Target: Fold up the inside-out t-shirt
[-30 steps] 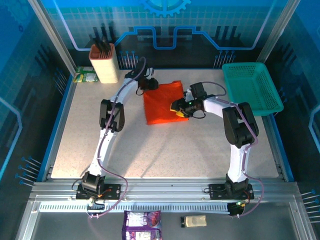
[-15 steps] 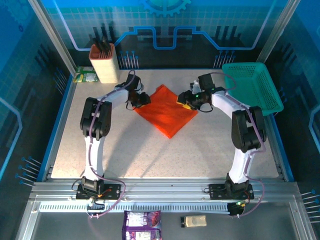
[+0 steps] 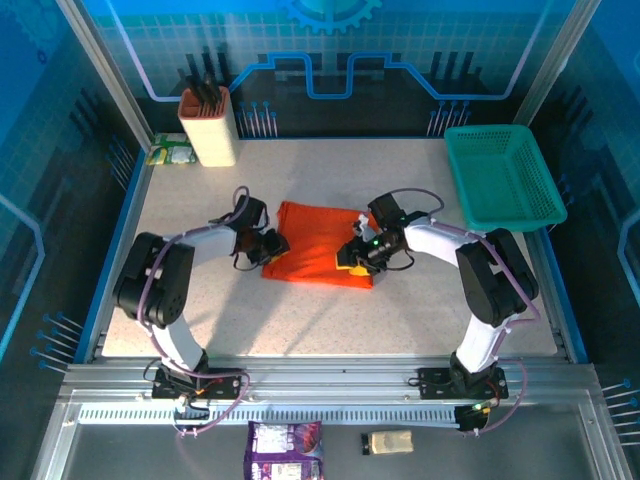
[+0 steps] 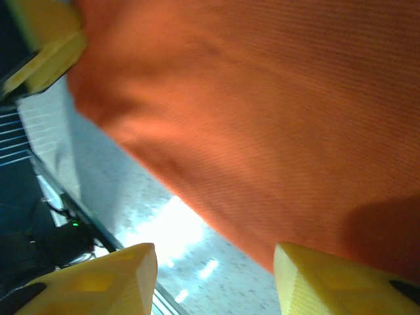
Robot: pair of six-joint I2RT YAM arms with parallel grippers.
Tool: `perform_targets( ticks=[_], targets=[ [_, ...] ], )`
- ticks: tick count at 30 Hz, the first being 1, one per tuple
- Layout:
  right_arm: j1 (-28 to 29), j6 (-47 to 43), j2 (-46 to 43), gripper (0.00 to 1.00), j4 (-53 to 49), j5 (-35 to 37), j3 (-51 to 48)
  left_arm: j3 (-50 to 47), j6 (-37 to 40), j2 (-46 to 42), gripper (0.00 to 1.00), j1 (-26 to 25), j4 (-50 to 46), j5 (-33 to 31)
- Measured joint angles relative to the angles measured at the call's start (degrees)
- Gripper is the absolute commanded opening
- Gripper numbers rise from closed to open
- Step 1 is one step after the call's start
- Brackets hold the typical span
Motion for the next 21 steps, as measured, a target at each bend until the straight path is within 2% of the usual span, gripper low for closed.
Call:
perform_targets(
  ticks=[5,10,15,21],
  targets=[
    [-2.1,-2.8,-1.8,0.51,-4.2,4.1,-3.4,-2.8,-1.2,-6.5,0.29,-1.8,-2.8,-0.6],
    [-2.4,-4.2,-4.9,0.51,-6.5,5.0,-3.7,0.8,-0.9,-10.6,0.28,-4.2,-7.9,-4.0],
    [-3.9,-5.1,-7.4,0.5,-7.4,4.3,-1.9,10.6,0.5,-9.2,0.26,-9.8,-11.1,-7.3],
    [-8.5,-6.6,-7.3,0.5,-8.4,3.9,3.1,20.8,1.6,-1.9,0.25,-15.4,-12.1,-10.9]
  ],
)
